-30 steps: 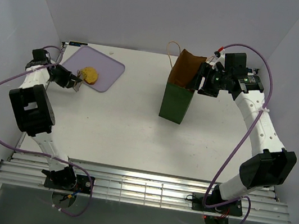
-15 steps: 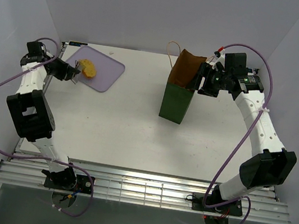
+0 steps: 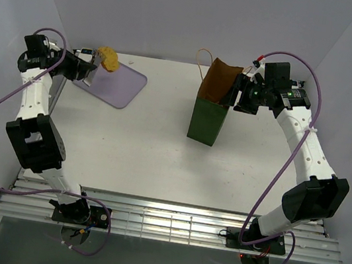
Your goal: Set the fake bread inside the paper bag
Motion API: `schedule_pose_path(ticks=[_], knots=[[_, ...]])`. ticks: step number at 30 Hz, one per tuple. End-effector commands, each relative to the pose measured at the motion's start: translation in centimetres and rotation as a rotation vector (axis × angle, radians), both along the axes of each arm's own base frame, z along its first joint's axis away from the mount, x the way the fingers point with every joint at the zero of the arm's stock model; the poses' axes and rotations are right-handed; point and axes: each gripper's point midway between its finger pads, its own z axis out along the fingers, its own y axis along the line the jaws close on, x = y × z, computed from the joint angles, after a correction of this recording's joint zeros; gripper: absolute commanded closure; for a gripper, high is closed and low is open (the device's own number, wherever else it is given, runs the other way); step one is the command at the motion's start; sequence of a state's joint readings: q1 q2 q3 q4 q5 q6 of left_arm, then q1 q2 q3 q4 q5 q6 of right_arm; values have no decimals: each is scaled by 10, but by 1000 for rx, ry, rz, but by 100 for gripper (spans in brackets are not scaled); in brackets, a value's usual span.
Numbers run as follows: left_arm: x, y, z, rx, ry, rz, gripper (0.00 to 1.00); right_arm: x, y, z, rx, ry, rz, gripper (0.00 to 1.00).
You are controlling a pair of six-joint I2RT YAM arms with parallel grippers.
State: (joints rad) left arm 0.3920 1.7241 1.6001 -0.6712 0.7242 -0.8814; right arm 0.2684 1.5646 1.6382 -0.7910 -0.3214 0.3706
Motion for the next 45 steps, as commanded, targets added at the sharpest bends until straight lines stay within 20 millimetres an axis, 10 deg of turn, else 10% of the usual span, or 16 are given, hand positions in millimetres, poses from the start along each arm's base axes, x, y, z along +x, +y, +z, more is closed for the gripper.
schedule_pose_path(ticks=[1, 29, 45], knots=[[-10, -25, 83, 0, -222, -90, 100, -2, -4, 22, 6, -54, -11, 28], [-31, -195, 277, -124, -822, -570, 100, -15, -17, 23, -47, -62, -36, 27], [-79, -312, 253, -87, -839, -812, 100, -32, -33, 33, -85, -97, -84, 26]])
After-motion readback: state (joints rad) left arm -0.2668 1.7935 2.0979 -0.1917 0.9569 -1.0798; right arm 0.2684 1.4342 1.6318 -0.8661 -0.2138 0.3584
